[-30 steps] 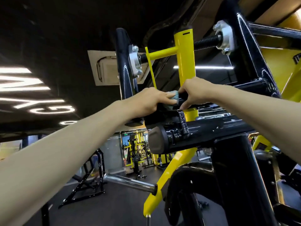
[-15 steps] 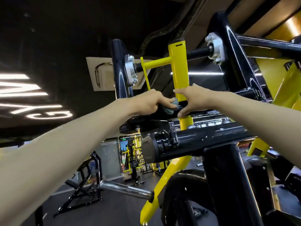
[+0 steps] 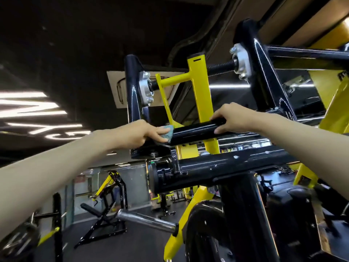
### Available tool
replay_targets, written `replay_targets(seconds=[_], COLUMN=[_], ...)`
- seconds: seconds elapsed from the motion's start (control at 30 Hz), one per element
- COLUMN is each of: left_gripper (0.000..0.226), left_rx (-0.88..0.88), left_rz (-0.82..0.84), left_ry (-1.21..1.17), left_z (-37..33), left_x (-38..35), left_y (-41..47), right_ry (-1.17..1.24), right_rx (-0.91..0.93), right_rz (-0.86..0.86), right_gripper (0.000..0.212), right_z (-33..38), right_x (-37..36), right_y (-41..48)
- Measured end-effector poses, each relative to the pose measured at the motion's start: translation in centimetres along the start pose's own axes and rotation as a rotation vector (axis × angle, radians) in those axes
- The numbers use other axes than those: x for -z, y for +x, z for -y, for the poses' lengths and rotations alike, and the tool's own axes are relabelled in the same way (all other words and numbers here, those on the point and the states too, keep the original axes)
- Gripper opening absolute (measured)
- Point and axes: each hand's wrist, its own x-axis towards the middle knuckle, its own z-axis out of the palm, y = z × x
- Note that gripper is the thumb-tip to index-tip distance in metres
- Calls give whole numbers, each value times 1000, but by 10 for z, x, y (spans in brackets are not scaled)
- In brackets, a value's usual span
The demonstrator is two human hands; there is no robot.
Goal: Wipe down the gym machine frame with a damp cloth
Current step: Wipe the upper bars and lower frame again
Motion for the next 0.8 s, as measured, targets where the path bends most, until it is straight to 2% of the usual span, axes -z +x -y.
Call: replay_targets(seconds=[0.1, 0.17, 0.27, 0.33, 0.43, 0.63, 0.8], left_gripper=[67, 67, 67, 67, 68, 70, 66], left_rx=[41, 37, 7, -42, -75, -110, 60], left_rz=[-37, -77, -36, -9, 42, 46, 152], left_ry=[59, 12, 2, 46, 81, 126, -57], left_z=[14, 5, -25, -49, -74, -134, -178], left_x=[-5, -5, 3, 9, 18, 21, 46], left_y=[-21, -13, 22, 48, 76, 127, 165], right_ry=[16, -26, 18, 99, 96, 86, 92], right_rx=[19, 29, 6, -28, -77, -146, -132], right_rz=[-21, -6, -23, -94, -169, -268, -359], right_gripper=[47, 51, 59, 53, 45, 58, 63], right_z=[-2, -4, -12, -23, -43, -72, -81], right_x=[-4, -4, 2, 11, 22, 40, 47], right_y=[2, 2, -5, -13, -25, -47, -59])
